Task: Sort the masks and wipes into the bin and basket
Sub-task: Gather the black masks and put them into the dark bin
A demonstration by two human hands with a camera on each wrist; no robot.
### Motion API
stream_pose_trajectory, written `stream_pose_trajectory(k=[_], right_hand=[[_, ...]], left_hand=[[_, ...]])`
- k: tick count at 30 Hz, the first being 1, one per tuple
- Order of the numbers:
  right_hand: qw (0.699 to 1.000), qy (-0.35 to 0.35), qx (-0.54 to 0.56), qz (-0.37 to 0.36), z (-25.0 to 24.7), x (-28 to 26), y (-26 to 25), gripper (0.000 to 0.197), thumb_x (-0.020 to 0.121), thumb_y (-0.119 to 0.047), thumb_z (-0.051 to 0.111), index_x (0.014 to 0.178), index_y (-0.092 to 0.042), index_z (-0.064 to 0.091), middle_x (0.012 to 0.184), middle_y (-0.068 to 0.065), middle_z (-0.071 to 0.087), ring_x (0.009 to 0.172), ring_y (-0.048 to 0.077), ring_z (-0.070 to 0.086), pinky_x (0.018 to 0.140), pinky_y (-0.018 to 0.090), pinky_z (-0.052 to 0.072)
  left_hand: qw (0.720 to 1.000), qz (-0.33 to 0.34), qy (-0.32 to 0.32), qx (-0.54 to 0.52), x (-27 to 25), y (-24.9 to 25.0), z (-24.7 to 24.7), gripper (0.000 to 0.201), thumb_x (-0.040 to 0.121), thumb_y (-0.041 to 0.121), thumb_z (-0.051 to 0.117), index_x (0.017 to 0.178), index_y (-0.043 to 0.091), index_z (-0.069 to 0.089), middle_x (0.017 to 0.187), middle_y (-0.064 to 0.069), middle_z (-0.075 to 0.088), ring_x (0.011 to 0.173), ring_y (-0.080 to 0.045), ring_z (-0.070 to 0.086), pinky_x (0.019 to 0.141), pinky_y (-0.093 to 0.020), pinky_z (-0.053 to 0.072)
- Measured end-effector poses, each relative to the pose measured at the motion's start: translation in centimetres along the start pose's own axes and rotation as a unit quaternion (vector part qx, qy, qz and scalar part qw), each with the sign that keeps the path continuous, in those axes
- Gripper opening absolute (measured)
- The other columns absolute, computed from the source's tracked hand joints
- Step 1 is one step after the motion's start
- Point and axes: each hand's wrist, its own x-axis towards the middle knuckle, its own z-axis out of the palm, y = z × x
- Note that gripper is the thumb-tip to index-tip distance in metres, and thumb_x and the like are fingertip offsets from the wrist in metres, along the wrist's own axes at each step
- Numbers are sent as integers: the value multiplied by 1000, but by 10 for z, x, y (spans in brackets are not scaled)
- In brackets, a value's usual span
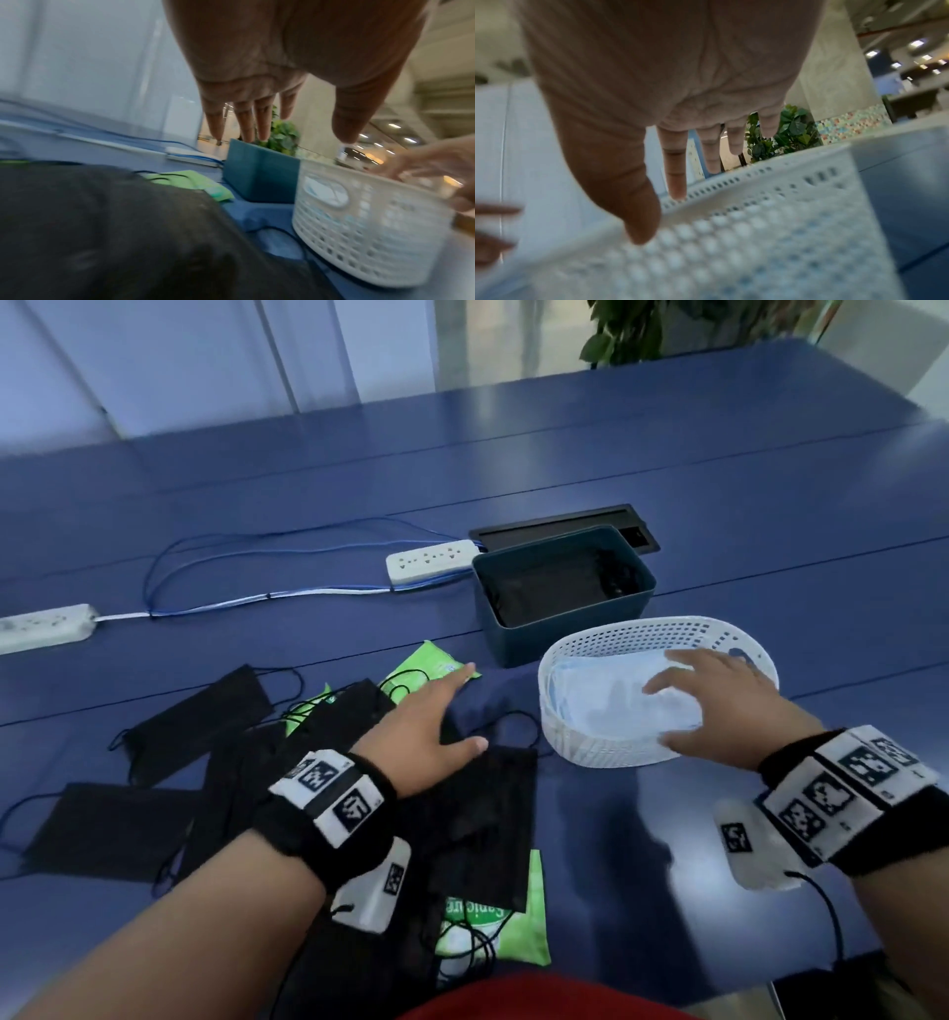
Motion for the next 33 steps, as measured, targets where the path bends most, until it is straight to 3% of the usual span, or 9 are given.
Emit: stream_pose_trajectory(k=[3,6,9,14,21,24,26,30,33], right_hand=[[992,58,98,-47,-13,-10,-36,36,78,-23,69,110,-34,57,136,-10,41,130,13,36,99,20,21],[980,61,172,-74,-6,-13,-76,17,81,-19,67,93,-28,60,102,-11,56,95,11,53,79,21,35],[974,-18,222,-47,26,-5,-100,14,80,-20,69,74,-26,58,69,-9,57,68,13,55,67,25,43],[946,-208,233,84,94,13,-104,28,79,-30,72,86,-16,49,63,2,58,59,18,58,55,27,46],[894,-202,353,189,117,20,-118,33,82,-16,70,77,-13,38,57,8,50,41,14,51,43,24,44],[923,-165,306,167,121,21,-119,30,84,-16,67,65,-15,43,51,1,51,42,9,50,46,24,44],[932,-162,294,137,118,17,-124,30,87,-15,63,64,-17,45,56,-1,53,47,7,51,48,22,44],[947,-158,276,54,115,13,-135,13,89,-12,60,79,-18,53,73,0,58,60,9,55,50,17,46],[955,-135,265,9,113,14,-136,12,87,-12,61,97,-17,58,85,-1,59,67,8,55,49,9,43]], left_hand=[[979,-126,57,-148,-24,-38,-22,61,85,23,68,139,22,40,132,-5,50,124,-18,48,102,-27,37],[953,-229,42,-191,-43,-73,-36,44,88,26,64,128,20,49,117,-4,57,107,-18,56,79,-24,42],[920,-306,12,-245,-58,-99,-38,35,90,31,62,121,19,51,106,-4,59,90,-16,58,71,-25,47],[867,-358,-58,-342,-55,-93,-20,21,91,27,61,102,11,54,93,-10,55,73,-19,60,64,-25,52],[872,-375,-58,-310,-17,-70,12,54,84,26,70,118,9,32,88,-13,58,58,-17,59,40,-19,45],[902,-355,-37,-243,-7,-67,18,37,83,31,71,98,3,53,67,-7,59,35,-9,49,29,-13,30],[924,-328,-34,-192,-1,-67,18,35,81,40,70,76,6,60,53,0,60,34,-7,52,34,-11,32],[940,-299,-13,-164,12,-71,22,54,71,44,77,111,9,66,108,-5,70,96,-24,67,80,-25,52],[932,-311,-17,-187,13,-67,21,36,80,31,73,97,1,63,92,-11,69,80,-29,66,67,-28,51]])
